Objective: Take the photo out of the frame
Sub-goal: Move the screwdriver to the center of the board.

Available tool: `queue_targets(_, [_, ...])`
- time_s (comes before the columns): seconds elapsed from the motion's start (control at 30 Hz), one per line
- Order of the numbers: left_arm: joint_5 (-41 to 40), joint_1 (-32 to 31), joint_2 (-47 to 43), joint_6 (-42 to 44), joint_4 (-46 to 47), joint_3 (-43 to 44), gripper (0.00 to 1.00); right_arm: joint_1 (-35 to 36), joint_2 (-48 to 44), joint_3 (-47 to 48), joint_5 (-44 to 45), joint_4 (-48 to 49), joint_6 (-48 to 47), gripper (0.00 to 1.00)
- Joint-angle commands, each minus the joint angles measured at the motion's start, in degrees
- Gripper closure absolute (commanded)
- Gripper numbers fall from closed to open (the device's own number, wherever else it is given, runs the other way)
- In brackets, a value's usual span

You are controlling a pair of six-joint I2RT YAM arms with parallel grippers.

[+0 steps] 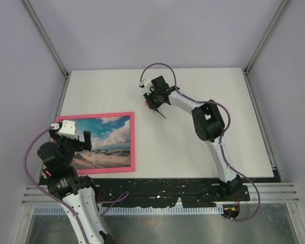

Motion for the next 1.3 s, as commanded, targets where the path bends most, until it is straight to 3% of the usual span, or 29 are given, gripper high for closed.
queue_targets(0.0, [1.1, 0.7, -0.9, 0.2, 1.2, -0.2, 0.01, 0.1, -11.3, -7.1, -2.3, -5.2, -3.4, 0.92])
queue_targets(0.37, [0.5, 1.0, -1.0, -0.1, 1.7, -0.1, 0.00, -1.4, -35.2, -35.3, -3.8, -7.7, -8.1, 0.92])
queue_targets(0.6, [-0.1, 1.0, -0.2, -0.5, 1.7, 0.5, 0.00, -2.6, -56.6, -59.4, -2.2, -5.8, -12.9, 0.92])
queue_targets(0.83, [-0.7, 1.0, 2.3, -0.9, 0.6, 1.6, 0.00, -3.2, -77.3, -74.5, -4.1, -6.6, -18.8, 0.92])
queue_targets(1.03, [-0.2, 1.0, 2.7, -1.1, 0.7, 1.9, 0.00, -3.4, -84.0, -83.5, -1.9, -5.5, -23.9, 0.92])
queue_targets(1.27, [0.2, 1.0, 2.5, -0.8, 0.3, 1.6, 0.00, -3.5, -82.1, -88.0, -0.5, -0.9, -25.1, 0.92])
